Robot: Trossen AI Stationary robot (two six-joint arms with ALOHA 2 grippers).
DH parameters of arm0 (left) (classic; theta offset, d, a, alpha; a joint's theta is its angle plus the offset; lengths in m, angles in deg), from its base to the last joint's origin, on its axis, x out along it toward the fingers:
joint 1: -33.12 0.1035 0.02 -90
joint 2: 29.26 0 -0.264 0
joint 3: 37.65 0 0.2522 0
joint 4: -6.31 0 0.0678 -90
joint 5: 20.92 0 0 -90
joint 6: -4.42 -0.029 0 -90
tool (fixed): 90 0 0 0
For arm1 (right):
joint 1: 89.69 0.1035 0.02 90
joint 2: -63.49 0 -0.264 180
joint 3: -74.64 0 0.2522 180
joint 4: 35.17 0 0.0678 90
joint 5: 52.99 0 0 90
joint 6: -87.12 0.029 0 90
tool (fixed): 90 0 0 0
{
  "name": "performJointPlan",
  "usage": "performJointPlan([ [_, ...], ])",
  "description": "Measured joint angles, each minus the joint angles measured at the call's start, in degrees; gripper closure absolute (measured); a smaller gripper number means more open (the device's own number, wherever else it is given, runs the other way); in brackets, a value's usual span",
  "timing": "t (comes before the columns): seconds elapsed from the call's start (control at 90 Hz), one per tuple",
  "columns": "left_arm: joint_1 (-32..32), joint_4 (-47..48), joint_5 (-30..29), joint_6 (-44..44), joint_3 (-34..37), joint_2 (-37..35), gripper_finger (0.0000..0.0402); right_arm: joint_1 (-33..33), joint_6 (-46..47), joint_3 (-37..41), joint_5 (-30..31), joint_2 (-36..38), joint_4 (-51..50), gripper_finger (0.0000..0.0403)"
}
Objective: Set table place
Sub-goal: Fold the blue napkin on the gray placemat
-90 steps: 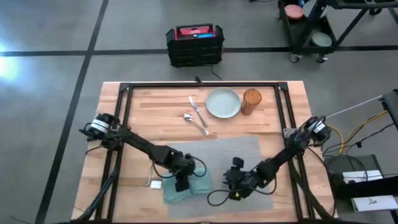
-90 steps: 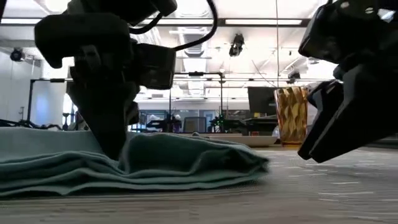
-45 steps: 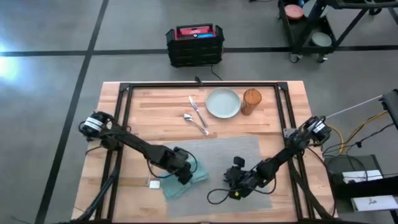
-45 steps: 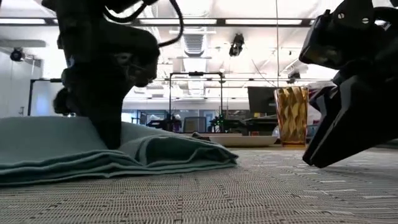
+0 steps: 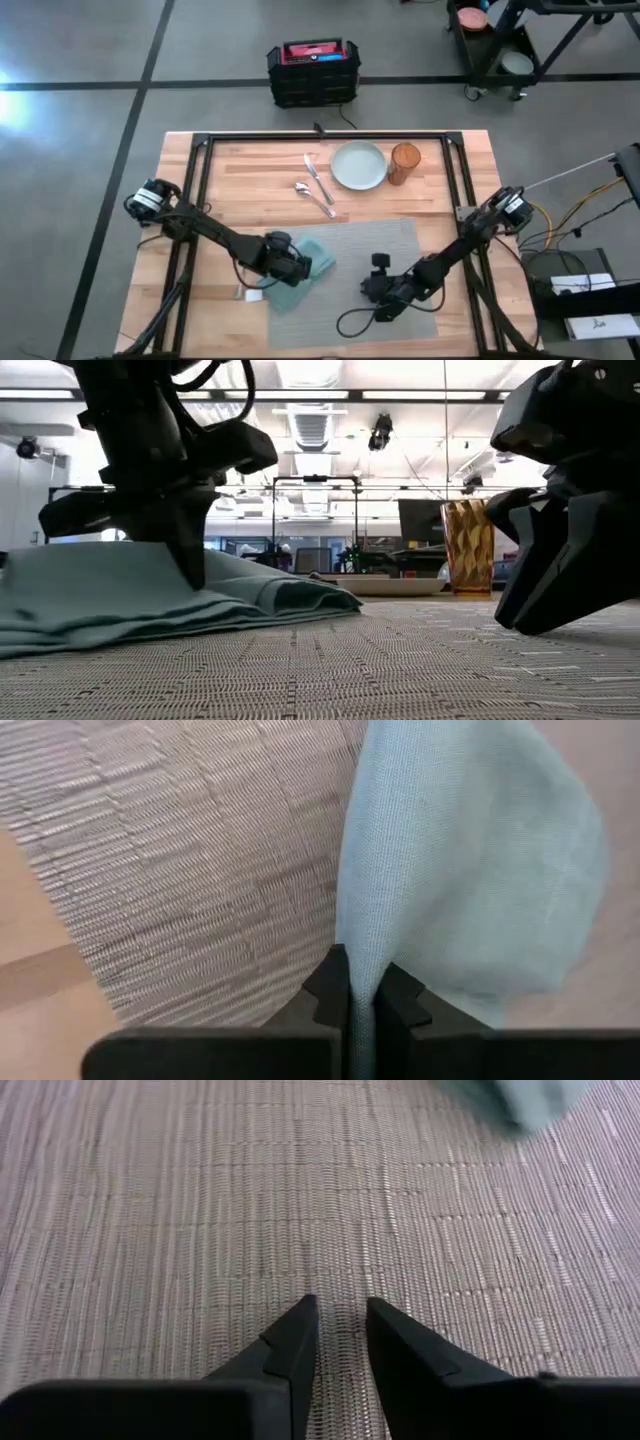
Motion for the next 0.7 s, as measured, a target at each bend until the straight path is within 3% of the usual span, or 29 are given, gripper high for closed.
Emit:
performJointPlan([
  [0.389,-8.0,3.3,-3.1,25.8,0.1,2.7,0.0402,0.1,-7.1,0.0,-3.0,0.1,-1.3,0.0360],
  [0.7,-9.6,4.3,-1.8,26.6,-3.0,5.0,0.0402,0.3,-9.5,0.2,-3.2,0.1,-2.9,0.0358],
])
